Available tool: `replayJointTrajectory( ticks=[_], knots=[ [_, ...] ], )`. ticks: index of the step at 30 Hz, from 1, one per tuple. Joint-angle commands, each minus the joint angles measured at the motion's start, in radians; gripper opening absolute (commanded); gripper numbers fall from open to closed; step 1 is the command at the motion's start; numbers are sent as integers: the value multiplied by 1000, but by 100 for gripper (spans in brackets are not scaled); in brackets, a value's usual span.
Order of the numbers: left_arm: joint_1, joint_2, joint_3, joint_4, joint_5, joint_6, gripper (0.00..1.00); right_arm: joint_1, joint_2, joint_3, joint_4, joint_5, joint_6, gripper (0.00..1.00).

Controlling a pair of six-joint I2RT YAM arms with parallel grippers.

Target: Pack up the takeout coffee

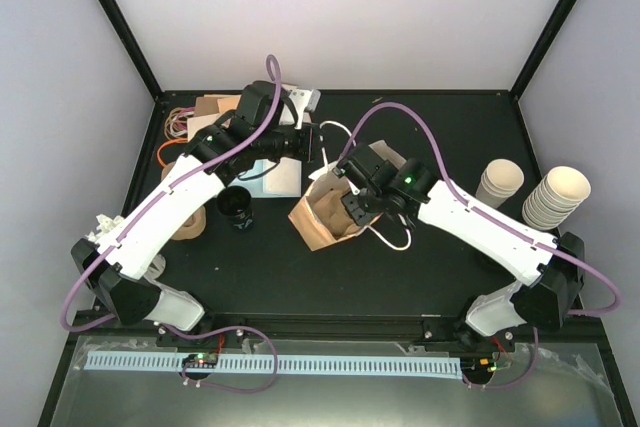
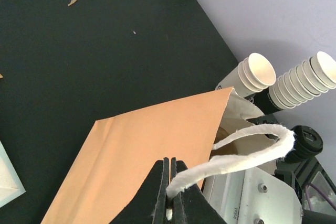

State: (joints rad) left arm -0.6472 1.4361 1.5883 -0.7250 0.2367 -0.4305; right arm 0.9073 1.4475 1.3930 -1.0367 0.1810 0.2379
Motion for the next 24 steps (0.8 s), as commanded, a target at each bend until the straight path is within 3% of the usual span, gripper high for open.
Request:
replayJointTrajectory(
  ticks=[1,24],
  knots=[
    [8,-16,45,36,-26,-15,2,10,13,-9,-12,7,-19,44],
    [26,-46,-4,85,-3,0,2,9,177,113,-44,-20,-72,41]
  ],
)
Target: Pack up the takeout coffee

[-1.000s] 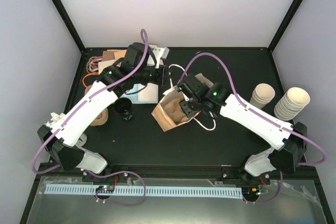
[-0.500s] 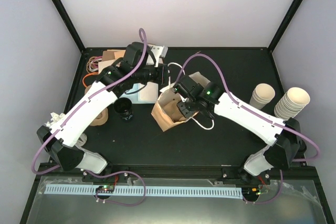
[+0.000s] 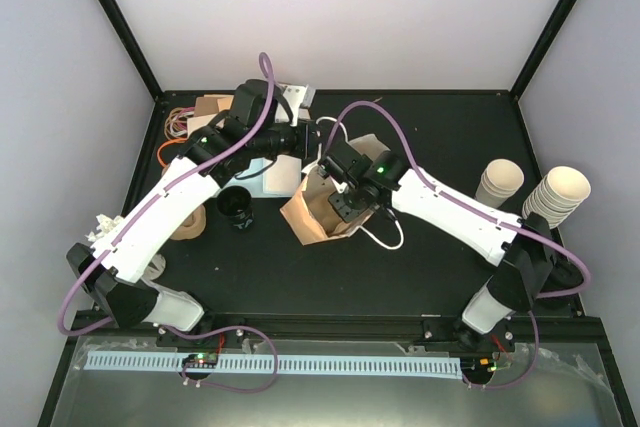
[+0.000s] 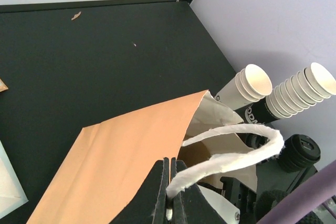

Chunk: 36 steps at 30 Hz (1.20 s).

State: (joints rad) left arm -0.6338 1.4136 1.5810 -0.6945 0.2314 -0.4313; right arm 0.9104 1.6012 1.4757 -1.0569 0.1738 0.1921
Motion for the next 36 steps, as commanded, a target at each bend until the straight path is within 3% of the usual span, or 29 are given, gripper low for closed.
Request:
replayJointTrajectory(
  ticks=[1,4,9,12,20,27,36],
  knots=[
    [13,-26,-2,55,4,1,2,5,30,34,-21,-15,-30,41],
    [15,-37,-20,57,11,4,8,5,51,50,-17,-18,-41,41],
    [15,-79,-28,35,1,27,41,4,81,67,-13,-25,-48,41],
    [15,-120,-33,9,-21,42,51,2,93,74,-10,-28,-55,41],
    [15,-179,-53,-49,-55,63,57,1,127,88,-4,-39,-59,40],
    [-54,-304,-145,-37,-24,104,56,-2,151,98,7,-44,-59,40],
    [-60,-392,-246,-60,-59,74,55,-9,201,109,33,-57,-59,40]
  ],
)
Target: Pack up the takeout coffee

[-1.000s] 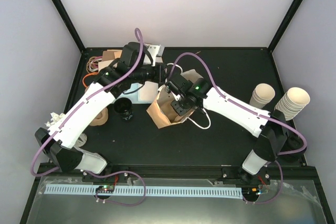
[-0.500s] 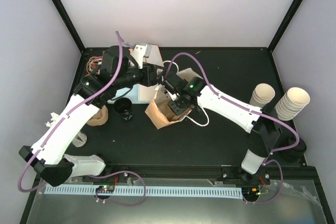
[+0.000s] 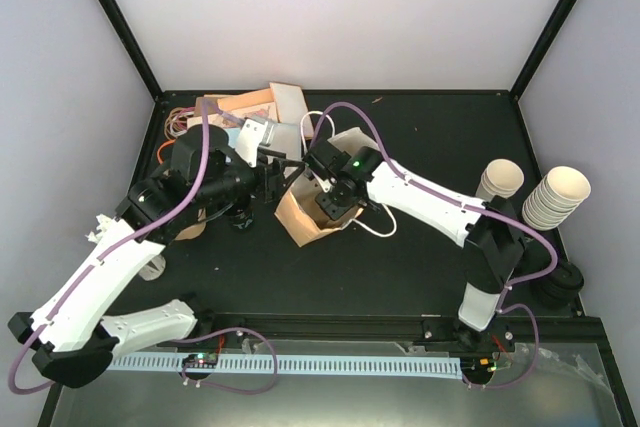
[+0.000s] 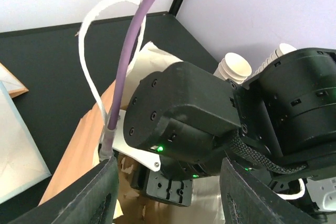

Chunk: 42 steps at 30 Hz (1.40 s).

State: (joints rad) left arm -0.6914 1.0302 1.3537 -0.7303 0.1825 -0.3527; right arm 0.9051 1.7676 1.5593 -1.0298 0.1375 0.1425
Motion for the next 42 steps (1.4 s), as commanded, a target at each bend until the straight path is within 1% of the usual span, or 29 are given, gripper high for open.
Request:
replayJointTrajectory(
  ticks=[1,7,11,13,15,17,21,24,30,42],
  knots=[
    [-2,-15,-28,-22,-7,-5,55,-3,40,28,8,-23,-10,40],
    [-12,-27,-53,-12,49,17,55,-3,69,38,21,-27,-15,40],
    [-16,-24,-71,-14,19,23,55,-5,91,49,25,-32,-21,40],
    [-16,-25,-76,-9,45,33,55,-5,103,57,23,-36,-22,40],
    [-28,-25,-81,8,81,49,55,-7,110,60,23,-38,-24,40],
    [-58,-20,-80,17,85,72,55,-6,116,62,26,-42,-25,40],
    [-82,-25,-98,31,30,86,55,-8,132,60,35,-47,-24,40],
    [-79,-31,-114,22,-77,60,56,-8,137,47,53,-54,-24,40],
    [-63,-33,-110,6,-120,36,56,-8,151,21,79,-62,-20,40],
    [61,-11,-76,-64,-124,-3,56,-9,177,-13,121,-68,-17,40]
  ],
)
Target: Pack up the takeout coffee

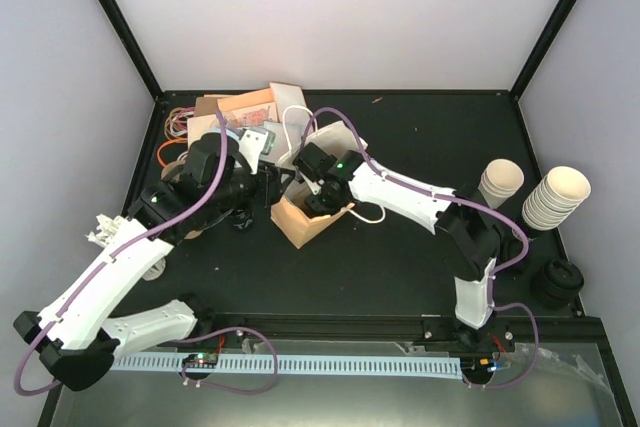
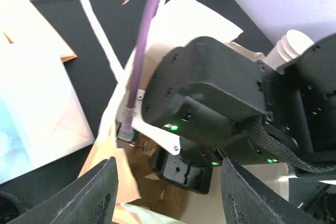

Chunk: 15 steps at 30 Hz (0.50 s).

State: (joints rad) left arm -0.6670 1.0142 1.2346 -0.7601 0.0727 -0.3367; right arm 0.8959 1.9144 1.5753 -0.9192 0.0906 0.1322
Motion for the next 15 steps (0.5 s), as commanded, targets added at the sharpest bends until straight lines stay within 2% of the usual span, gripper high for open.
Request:
replayJointTrajectory(
  ticks=[1,15],
  knots=[
    [46,9,48,-40,-12,-19,56,1,32,-32,16,-23,-5,40],
    [148,68,54,-21,108,-18,56,1,81,-62,71,-30,-8,40]
  ],
)
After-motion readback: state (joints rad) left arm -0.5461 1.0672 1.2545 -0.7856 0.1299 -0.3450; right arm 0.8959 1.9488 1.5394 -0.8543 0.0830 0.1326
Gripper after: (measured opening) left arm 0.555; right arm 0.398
